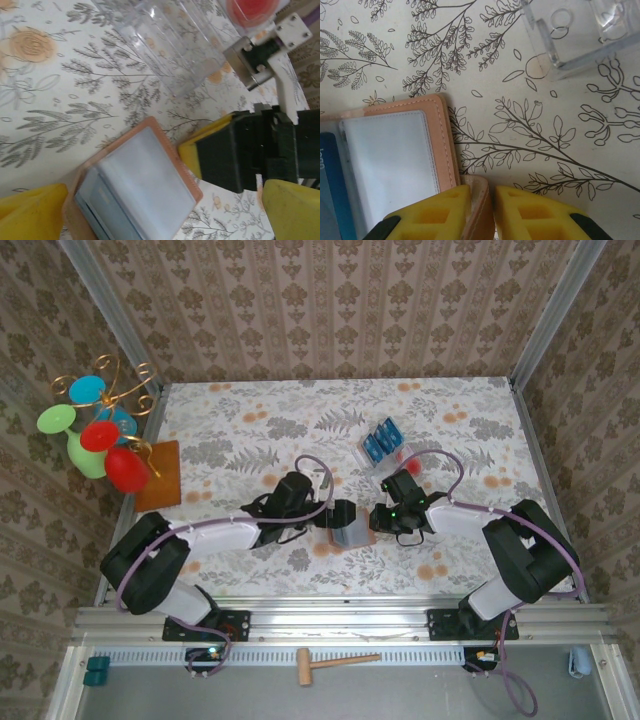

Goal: Put the credit cards into the card holder
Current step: Close the card holder at the center of the table.

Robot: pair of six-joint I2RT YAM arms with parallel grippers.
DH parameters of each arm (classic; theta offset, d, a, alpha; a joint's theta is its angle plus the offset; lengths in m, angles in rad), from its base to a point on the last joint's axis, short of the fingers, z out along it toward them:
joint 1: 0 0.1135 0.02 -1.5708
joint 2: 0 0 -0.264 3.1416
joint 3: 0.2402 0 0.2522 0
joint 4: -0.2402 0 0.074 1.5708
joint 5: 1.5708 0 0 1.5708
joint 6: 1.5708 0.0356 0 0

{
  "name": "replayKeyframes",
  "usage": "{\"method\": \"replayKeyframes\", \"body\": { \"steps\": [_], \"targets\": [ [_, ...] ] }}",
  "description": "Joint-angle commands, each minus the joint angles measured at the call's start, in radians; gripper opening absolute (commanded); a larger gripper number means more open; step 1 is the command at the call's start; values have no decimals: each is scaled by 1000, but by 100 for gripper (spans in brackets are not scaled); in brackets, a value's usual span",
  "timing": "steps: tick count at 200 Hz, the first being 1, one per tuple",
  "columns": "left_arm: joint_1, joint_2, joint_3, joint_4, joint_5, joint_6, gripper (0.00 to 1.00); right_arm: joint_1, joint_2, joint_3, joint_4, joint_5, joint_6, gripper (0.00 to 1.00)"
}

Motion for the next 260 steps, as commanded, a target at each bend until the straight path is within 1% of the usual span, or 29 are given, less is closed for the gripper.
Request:
{"method": "replayKeyframes", "body": {
  "steps": [1, 37, 49, 82, 94, 105, 140, 164, 178, 196, 211, 232, 247, 260],
  "targets": [
    [-25, 12, 42, 32, 24, -36, 100, 34, 65, -10, 32, -37, 11, 21],
    [-44, 59, 65, 77, 16, -62, 100, 33, 27, -7, 12, -31, 13, 21],
    [-47, 83, 78, 90, 15, -68, 100, 31, 3, 0, -11, -28, 11, 22],
    [-59, 136, 109, 115, 7, -84, 100, -14, -107, 1, -102, 2, -6, 39],
    [-60, 150, 117, 122, 4, -90, 100, -38, -139, 1, -152, 18, -20, 43],
    [-61, 161, 124, 122, 1, -93, 100, -56, -202, 0, -197, 36, -31, 46],
    [-73, 182, 151, 139, -16, -127, 100, -99, -335, -36, -284, 49, -33, 46],
    [-113, 197, 193, 139, -55, -152, 100, -123, -430, -81, -309, 44, -14, 44],
    [-135, 231, 239, 103, -78, -174, 100, -131, -471, -98, -323, 40, -4, 41],
    [-158, 294, 284, 129, -70, -201, 100, -131, -510, -116, -333, 34, 6, 40],
    [-173, 311, 294, 152, -87, -214, 100, -133, -523, -125, -344, 33, 10, 39],
    [-167, 276, 280, 126, -112, -205, 100, -134, -519, -134, -342, 17, 6, 39],
    [-149, 238, 250, 110, -115, -184, 100, -134, -502, -146, -319, -5, 4, 41],
    [-130, 209, 219, 101, -105, -179, 100, -133, -474, -158, -279, -39, 4, 46]
  ]
}}
